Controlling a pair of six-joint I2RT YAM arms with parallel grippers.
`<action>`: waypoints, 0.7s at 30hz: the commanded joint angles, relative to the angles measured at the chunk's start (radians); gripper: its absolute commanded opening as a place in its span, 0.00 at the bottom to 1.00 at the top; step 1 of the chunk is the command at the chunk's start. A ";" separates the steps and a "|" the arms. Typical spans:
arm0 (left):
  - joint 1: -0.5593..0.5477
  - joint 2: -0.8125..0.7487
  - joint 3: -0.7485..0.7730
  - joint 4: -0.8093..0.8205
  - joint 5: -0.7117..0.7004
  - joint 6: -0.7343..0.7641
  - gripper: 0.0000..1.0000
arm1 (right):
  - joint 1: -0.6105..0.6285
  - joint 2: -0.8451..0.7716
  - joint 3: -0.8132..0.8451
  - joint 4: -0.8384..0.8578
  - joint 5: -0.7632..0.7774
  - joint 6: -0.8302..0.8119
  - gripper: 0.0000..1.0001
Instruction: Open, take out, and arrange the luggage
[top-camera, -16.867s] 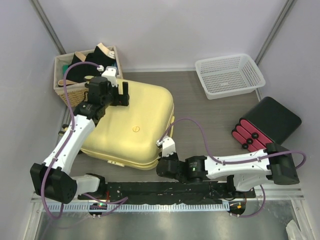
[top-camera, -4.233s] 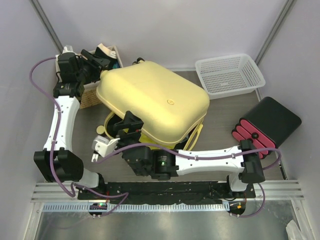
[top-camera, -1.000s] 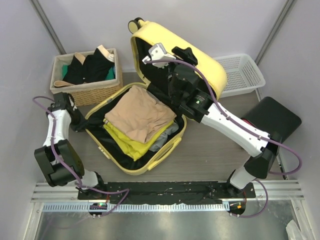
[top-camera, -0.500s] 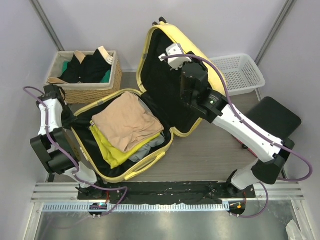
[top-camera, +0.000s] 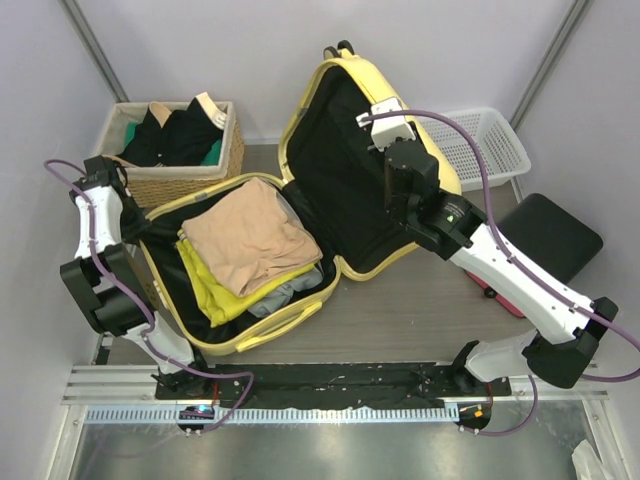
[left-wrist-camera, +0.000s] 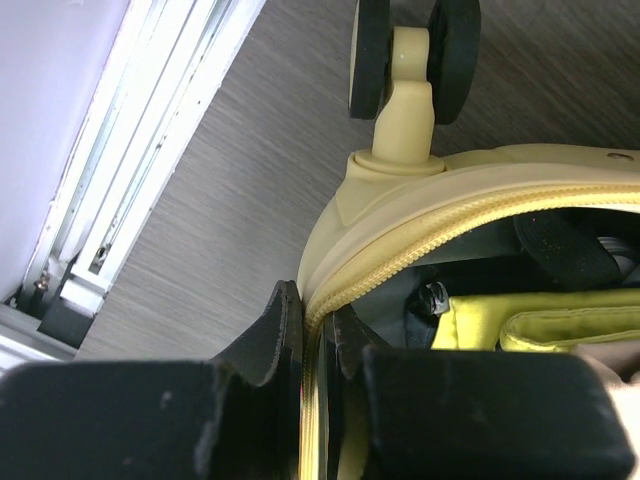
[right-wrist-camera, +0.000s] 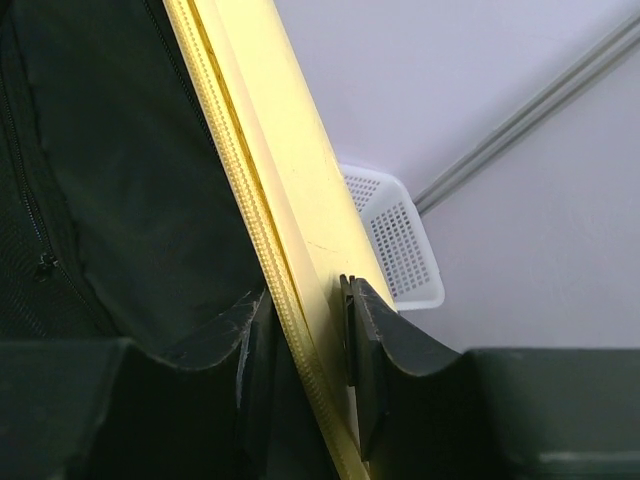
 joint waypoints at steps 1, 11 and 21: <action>0.017 -0.048 0.060 0.296 -0.121 -0.063 0.00 | 0.021 0.025 -0.050 -0.192 -0.047 0.199 0.23; -0.082 0.105 0.230 0.287 -0.179 -0.023 0.00 | -0.043 0.051 -0.048 -0.281 -0.056 0.275 0.09; -0.141 -0.178 -0.039 0.376 -0.241 -0.038 0.62 | -0.115 0.051 -0.111 -0.260 -0.225 0.316 0.06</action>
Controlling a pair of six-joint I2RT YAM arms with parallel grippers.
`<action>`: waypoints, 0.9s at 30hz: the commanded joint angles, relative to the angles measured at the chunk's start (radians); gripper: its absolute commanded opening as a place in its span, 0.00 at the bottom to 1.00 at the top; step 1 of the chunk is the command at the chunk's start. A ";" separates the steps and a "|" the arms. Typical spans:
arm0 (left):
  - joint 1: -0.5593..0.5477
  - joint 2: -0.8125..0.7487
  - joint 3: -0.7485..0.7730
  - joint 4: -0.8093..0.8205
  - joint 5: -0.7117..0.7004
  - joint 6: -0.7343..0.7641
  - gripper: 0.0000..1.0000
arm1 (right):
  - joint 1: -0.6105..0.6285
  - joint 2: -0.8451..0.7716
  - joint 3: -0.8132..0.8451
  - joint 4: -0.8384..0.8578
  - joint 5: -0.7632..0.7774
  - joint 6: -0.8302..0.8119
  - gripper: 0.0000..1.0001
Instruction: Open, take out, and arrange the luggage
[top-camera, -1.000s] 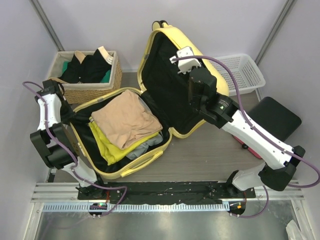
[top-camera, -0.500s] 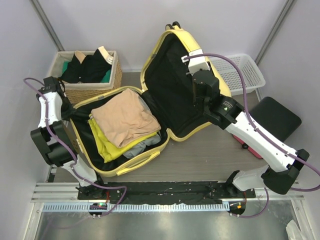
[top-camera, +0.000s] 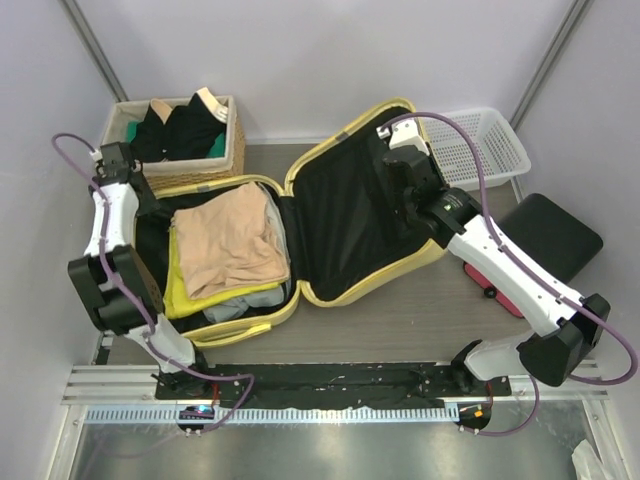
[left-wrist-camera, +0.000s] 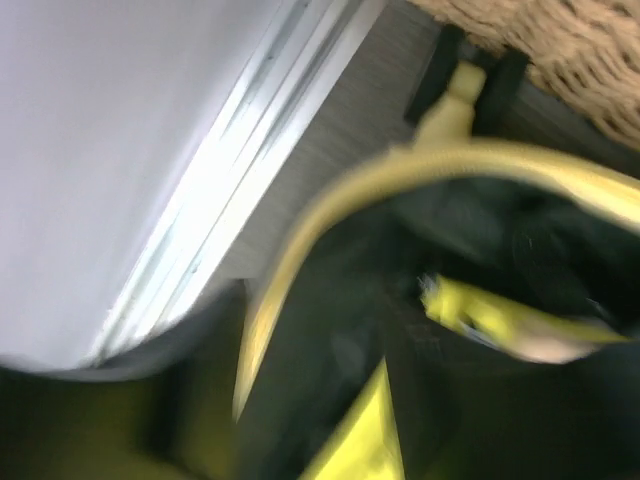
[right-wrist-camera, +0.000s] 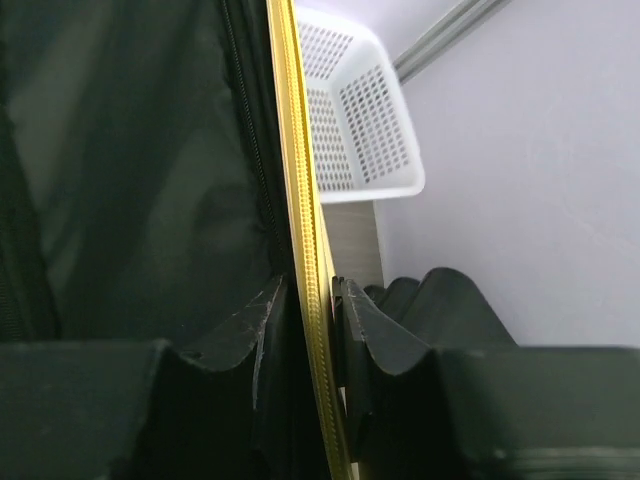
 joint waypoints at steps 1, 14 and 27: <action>-0.014 -0.273 -0.105 0.129 -0.052 -0.073 0.69 | 0.041 0.040 -0.035 0.001 -0.247 0.112 0.06; -0.016 -0.618 -0.464 0.121 0.149 -0.151 0.98 | 0.038 0.014 -0.121 0.006 -0.438 0.260 0.04; -0.276 -0.683 -0.385 0.190 0.167 -0.138 0.99 | 0.038 -0.035 -0.316 -0.009 -0.630 0.454 0.04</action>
